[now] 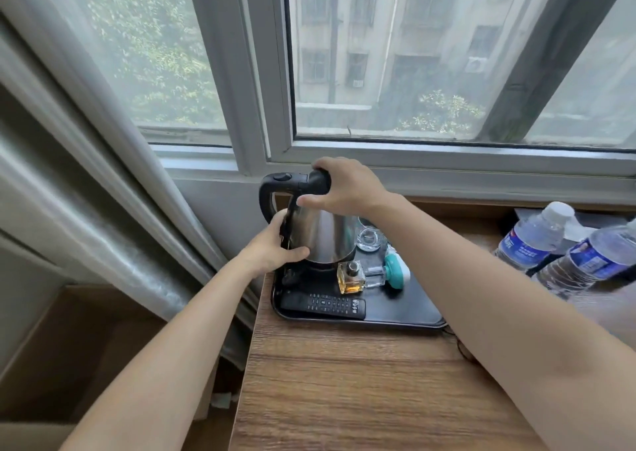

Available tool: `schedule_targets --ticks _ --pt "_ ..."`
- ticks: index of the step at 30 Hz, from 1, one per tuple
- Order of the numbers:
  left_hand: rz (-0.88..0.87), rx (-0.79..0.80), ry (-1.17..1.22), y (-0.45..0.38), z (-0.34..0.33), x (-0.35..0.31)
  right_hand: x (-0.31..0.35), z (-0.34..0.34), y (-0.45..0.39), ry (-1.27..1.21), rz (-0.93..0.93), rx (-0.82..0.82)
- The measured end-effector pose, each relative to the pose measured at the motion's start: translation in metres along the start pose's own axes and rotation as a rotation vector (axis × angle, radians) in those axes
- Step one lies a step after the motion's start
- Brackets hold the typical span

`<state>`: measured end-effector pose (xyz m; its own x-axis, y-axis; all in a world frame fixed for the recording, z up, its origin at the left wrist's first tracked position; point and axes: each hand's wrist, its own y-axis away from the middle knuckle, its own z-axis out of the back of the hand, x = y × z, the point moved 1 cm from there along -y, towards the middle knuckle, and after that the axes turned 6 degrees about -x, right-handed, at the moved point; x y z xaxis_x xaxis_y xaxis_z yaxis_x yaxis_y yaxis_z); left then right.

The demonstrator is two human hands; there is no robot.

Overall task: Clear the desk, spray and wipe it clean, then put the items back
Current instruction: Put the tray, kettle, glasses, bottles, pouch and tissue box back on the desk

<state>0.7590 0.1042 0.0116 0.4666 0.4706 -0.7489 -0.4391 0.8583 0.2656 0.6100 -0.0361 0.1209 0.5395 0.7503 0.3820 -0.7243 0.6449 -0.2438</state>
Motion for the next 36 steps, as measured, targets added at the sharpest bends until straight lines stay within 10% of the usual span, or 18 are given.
schedule_targets --ticks 20,25,36 --pt "-0.122 -0.382 -0.023 0.017 -0.016 0.006 0.011 -0.012 -0.008 0.195 -0.08 0.024" --pt "-0.107 -0.178 0.01 0.018 -0.023 -0.009 0.026 -0.015 -0.009 0.253 -0.188 0.021" --pt "-0.011 -0.382 -0.212 0.012 -0.066 0.002 0.014 -0.004 -0.011 0.117 -0.136 0.024"
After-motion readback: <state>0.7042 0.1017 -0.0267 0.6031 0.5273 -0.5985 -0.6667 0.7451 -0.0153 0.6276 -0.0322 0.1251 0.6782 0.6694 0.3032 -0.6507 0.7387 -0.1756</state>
